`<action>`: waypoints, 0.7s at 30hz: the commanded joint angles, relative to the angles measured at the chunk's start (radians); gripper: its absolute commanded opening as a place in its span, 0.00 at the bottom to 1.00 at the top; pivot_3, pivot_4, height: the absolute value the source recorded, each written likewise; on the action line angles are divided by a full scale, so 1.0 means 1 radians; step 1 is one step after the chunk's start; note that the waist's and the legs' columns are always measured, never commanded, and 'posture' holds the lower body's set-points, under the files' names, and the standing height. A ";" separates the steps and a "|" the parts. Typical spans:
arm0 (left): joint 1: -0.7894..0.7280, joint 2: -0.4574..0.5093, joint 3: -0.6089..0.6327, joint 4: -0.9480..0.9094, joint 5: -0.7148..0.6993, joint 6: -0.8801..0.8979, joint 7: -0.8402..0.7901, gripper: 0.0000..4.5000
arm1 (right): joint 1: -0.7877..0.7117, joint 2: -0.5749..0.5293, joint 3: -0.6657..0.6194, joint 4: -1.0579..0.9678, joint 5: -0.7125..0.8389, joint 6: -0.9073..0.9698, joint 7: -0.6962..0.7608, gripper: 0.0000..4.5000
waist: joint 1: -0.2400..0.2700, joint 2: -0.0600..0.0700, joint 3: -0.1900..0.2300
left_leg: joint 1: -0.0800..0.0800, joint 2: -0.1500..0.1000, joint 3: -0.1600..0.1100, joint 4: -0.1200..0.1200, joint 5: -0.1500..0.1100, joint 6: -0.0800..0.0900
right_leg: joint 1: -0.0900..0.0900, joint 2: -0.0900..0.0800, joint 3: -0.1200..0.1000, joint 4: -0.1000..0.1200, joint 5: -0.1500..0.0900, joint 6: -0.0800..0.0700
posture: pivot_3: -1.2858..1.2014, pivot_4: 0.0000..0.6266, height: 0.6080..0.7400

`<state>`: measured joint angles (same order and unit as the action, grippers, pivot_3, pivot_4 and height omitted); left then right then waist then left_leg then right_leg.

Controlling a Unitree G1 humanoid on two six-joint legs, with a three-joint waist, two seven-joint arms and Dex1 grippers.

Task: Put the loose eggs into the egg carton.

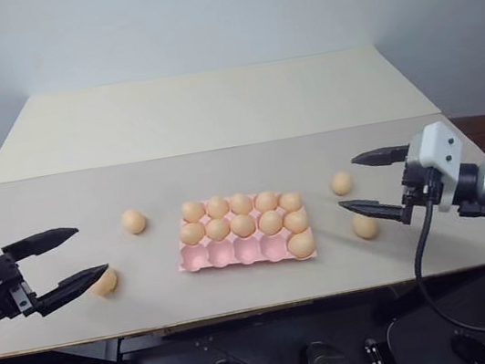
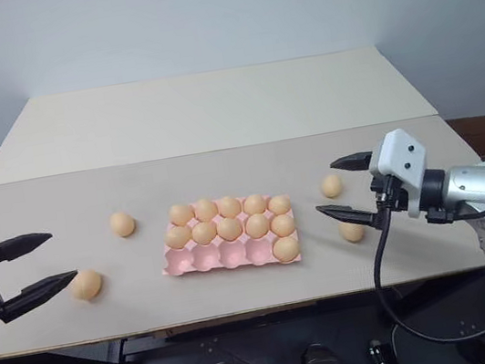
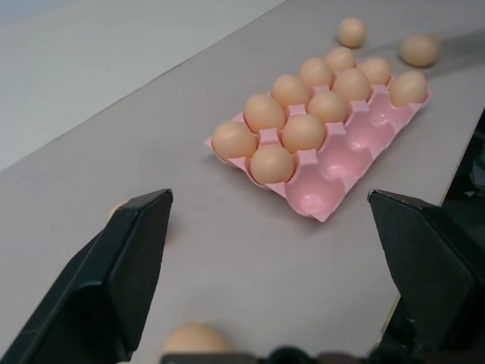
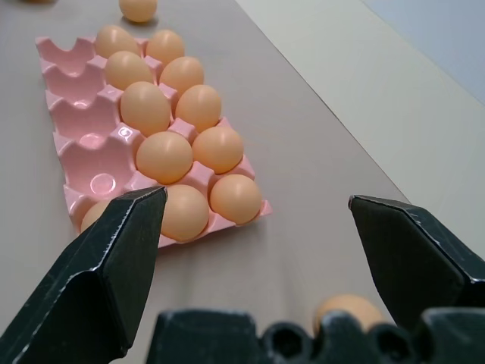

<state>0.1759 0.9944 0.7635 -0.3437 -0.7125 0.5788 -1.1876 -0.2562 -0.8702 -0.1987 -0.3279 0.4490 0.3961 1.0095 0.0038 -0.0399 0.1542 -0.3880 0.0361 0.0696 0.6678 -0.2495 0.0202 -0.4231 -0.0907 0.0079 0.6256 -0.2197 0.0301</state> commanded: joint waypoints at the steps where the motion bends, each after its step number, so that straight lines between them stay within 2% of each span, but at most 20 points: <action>1: -0.060 0.004 -0.047 0.009 0.002 -0.038 0.015 1.00 | 0.014 -0.017 -0.037 -0.054 0.013 0.012 -0.020 1.00 | 0.004 0.000 0.000 | 0.000 0.000 0.000 0.000 0.000 0.000 | 0.000 0.000 0.000 0.000 0.000 0.000 | 0.52 0.24 1.00; 5: -0.131 -0.018 -0.092 0.016 -0.022 -0.034 0.042 1.00 | 0.090 -0.030 -0.089 -0.107 0.024 0.054 -0.051 1.00 | 0.007 0.000 0.000 | -0.001 0.000 0.000 0.000 0.000 0.000 | 0.000 0.000 0.000 -0.001 0.000 0.000 | 0.52 0.24 1.00; 8: -0.148 -0.004 -0.113 0.023 -0.032 -0.037 0.006 1.00 | 0.154 -0.041 -0.142 -0.171 0.057 0.131 -0.077 1.00 | 0.007 0.000 0.000 | -0.001 -0.001 0.000 0.000 0.000 0.000 | 0.000 0.000 0.000 -0.001 0.000 0.001 | 0.52 0.24 1.00; 12: -0.227 0.014 -0.187 0.045 -0.055 -0.039 -0.037 1.00 | 0.229 -0.073 -0.149 -0.256 0.049 0.252 -0.140 1.00 | 0.005 0.000 0.000 | 0.000 0.000 0.000 0.000 0.000 0.000 | 0.000 0.000 0.000 0.000 0.000 0.000 | 0.52 0.24 1.00; 17: -0.323 0.024 -0.271 0.039 -0.102 -0.012 -0.081 1.00 | 0.186 -0.047 -0.056 -0.270 0.015 0.471 -0.327 1.00 | 0.001 0.000 0.000 | 0.001 0.000 0.000 0.000 0.000 0.000 | 0.001 0.001 0.001 0.000 0.000 0.000 | 0.52 0.24 1.00; 21: -0.333 0.031 -0.290 0.034 -0.111 -0.001 -0.102 1.00 | 0.152 -0.030 0.032 -0.230 -0.042 0.536 -0.410 1.00 | -0.005 0.000 0.000 | -0.002 0.000 0.000 0.000 0.000 0.000 | -0.001 0.001 0.001 0.000 0.000 0.000 | 0.52 0.24 1.00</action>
<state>-0.1472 1.0091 0.4626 -0.2930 -0.8058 0.5745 -1.2782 -0.0918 -0.8973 -0.1834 -0.5600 0.4377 0.9072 0.6363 -0.0010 -0.0403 0.1540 -0.3896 0.0357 0.0694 0.6677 -0.2495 0.0202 -0.4242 -0.0900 0.0089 0.6252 -0.2195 0.0306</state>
